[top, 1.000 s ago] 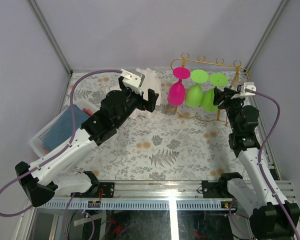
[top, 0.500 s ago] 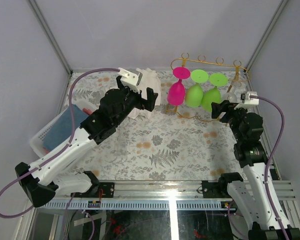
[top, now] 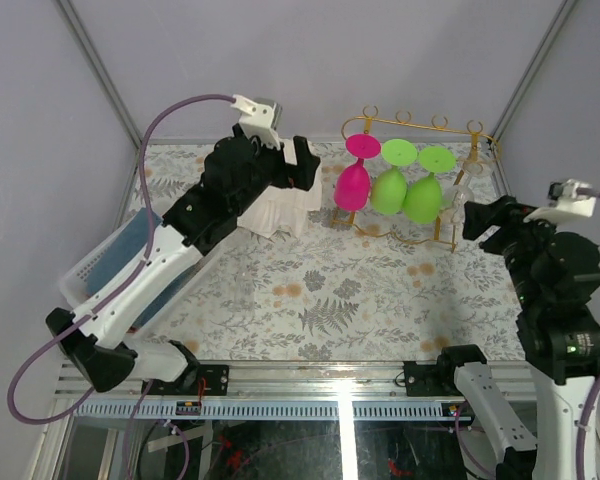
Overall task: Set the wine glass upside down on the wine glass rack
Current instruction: Turn the wine glass upside down at the wine rack, then adjust the wine rack at the center of the board.
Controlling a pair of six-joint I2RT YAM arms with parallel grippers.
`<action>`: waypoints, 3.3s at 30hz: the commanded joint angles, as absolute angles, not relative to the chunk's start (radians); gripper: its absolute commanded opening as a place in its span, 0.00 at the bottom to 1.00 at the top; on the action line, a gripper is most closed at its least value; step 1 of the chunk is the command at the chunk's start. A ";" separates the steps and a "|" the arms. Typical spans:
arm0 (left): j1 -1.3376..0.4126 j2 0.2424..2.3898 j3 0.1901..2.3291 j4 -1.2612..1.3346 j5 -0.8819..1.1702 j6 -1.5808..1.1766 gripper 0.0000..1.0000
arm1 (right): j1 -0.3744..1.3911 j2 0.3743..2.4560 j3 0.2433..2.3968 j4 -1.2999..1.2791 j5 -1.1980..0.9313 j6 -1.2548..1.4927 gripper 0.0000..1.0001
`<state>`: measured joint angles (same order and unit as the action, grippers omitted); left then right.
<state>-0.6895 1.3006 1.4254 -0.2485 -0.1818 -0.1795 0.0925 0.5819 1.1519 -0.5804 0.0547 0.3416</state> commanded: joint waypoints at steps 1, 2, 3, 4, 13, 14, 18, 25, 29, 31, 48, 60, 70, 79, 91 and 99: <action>-0.652 1.410 1.629 -0.363 -0.131 -0.257 0.95 | 0.090 0.756 1.393 -0.786 0.193 0.326 0.70; -0.649 1.441 1.673 -0.380 -0.122 -0.260 0.95 | 0.091 0.806 1.446 -0.814 0.206 0.313 0.70; -0.645 1.467 1.716 -0.393 -0.117 -0.260 0.95 | 0.091 0.853 1.496 -0.840 0.212 0.305 0.70; -0.642 1.492 1.753 -0.403 -0.114 -0.259 0.95 | 0.091 0.894 1.544 -0.854 0.211 0.301 0.70; -0.550 1.722 2.045 -0.454 -0.022 -0.259 0.85 | 0.091 1.175 1.820 -0.851 0.277 0.307 0.62; -0.539 1.748 2.062 -0.454 -0.008 -0.256 0.85 | 0.089 1.194 1.826 -0.847 0.295 0.304 0.61; -0.498 1.837 2.131 -0.460 0.067 -0.247 0.82 | 0.064 1.232 1.824 -0.831 0.338 0.307 0.58; -0.467 1.950 2.231 -0.482 0.174 -0.226 0.80 | -0.083 1.279 1.793 -0.812 0.169 0.331 0.57; -0.465 1.997 2.269 -0.489 0.233 -0.229 0.77 | -0.154 1.295 1.760 -0.792 0.042 0.347 0.57; -0.466 2.011 2.279 -0.483 0.264 -0.239 0.78 | -0.179 1.305 1.750 -0.785 0.000 0.350 0.57; -0.468 2.045 2.281 -0.458 0.311 -0.275 0.76 | -0.218 1.404 1.732 -0.765 -0.030 0.342 0.53; -0.472 2.047 2.276 -0.457 0.306 -0.272 0.75 | -0.220 1.436 1.726 -0.754 -0.008 0.360 0.50; -0.473 2.035 2.260 -0.443 0.298 -0.270 0.75 | -0.229 1.496 1.774 -0.752 -0.011 0.359 0.49; -0.472 2.030 2.257 -0.443 0.296 -0.261 0.75 | -0.238 1.561 1.837 -0.758 -0.042 0.347 0.34; -0.473 2.016 2.255 -0.453 0.276 -0.237 0.75 | -0.281 1.654 1.934 -0.791 -0.168 0.263 0.14; -0.471 1.995 2.252 -0.458 0.250 -0.217 0.76 | -0.319 1.706 1.947 -0.772 -0.343 0.155 0.02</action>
<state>-0.4706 2.0373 2.2452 -0.4870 0.2687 -0.2432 -0.3042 1.6821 1.9133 -0.7872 -0.2325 0.2543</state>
